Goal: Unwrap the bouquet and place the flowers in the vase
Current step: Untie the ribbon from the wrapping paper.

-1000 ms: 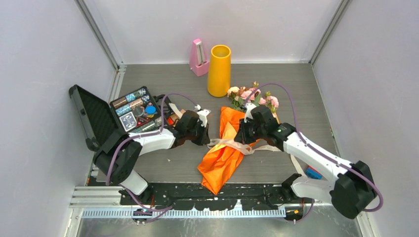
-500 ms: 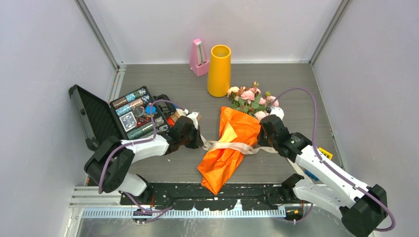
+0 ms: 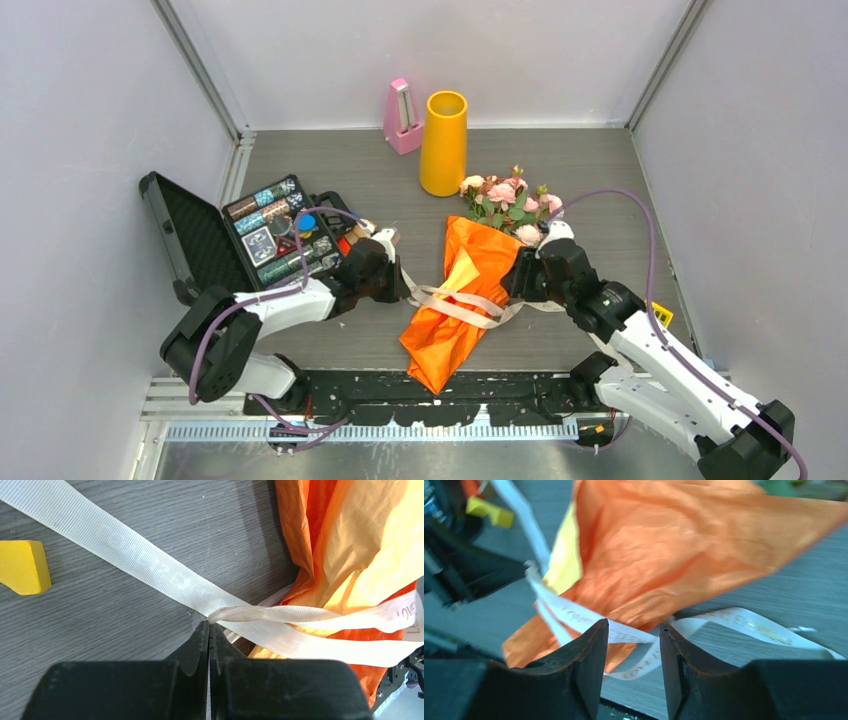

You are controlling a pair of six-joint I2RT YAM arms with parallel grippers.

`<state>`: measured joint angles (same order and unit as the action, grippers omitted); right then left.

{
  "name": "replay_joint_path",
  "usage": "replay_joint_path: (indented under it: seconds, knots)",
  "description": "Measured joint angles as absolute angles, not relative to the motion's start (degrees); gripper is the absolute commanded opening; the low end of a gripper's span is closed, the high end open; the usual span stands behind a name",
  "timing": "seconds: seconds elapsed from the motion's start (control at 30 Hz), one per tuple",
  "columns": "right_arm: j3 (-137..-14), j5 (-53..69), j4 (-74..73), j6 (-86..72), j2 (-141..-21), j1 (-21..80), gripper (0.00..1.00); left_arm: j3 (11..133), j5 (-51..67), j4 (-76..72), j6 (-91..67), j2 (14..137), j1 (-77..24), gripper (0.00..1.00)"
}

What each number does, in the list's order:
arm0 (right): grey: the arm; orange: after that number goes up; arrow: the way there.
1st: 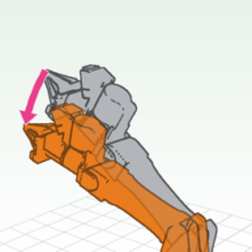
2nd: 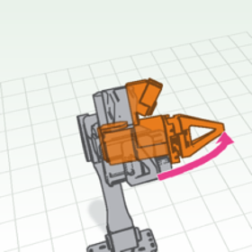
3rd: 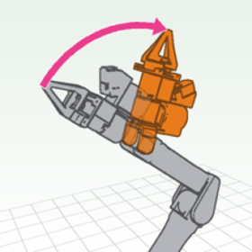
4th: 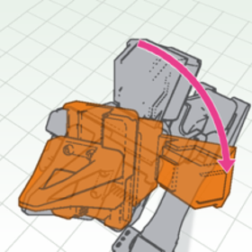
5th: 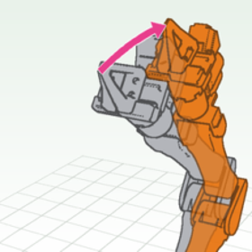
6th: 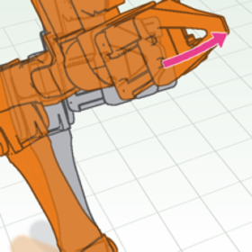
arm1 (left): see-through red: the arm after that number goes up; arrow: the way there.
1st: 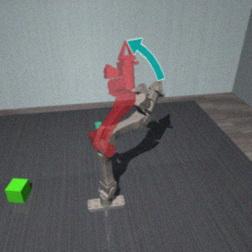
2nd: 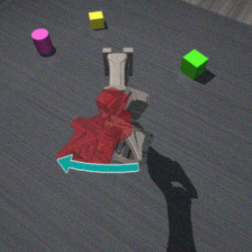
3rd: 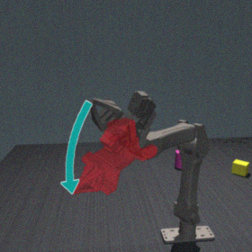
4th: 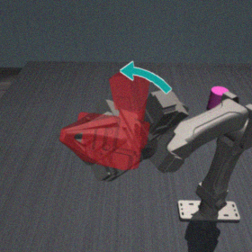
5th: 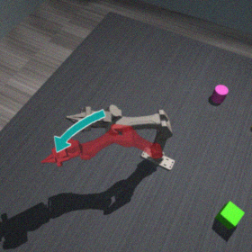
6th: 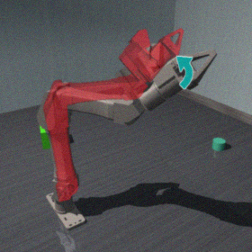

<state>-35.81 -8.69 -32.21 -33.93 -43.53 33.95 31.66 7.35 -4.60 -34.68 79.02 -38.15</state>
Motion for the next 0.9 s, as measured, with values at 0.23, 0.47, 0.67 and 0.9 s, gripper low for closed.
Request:
replay_joint_path:
  seconds: [0.23, 0.47, 0.67, 0.9]
  knots:
    - [-39.4, 7.6, -27.8, -27.7, -53.8, 37.2, 0.52, 31.7, 8.5, -4.6, -34.6, 78.7, -38.1, 0.00]
    - [-40.6, 13.1, -23.3, -25.7, -63.0, 45.8, 0.51, 31.8, 9.0, -4.6, -34.5, 78.7, -38.1, 0.00]
    - [-41.1, 12.6, -20.3, -25.1, -67.0, 47.2, 0.51, 32.1, 9.1, -4.5, -34.5, 78.7, -38.1, 0.00]
    - [-41.6, 9.7, -18.0, -23.0, -72.2, 48.4, 0.53, 32.7, 9.3, -4.5, -34.5, 78.7, -38.1, 0.00]
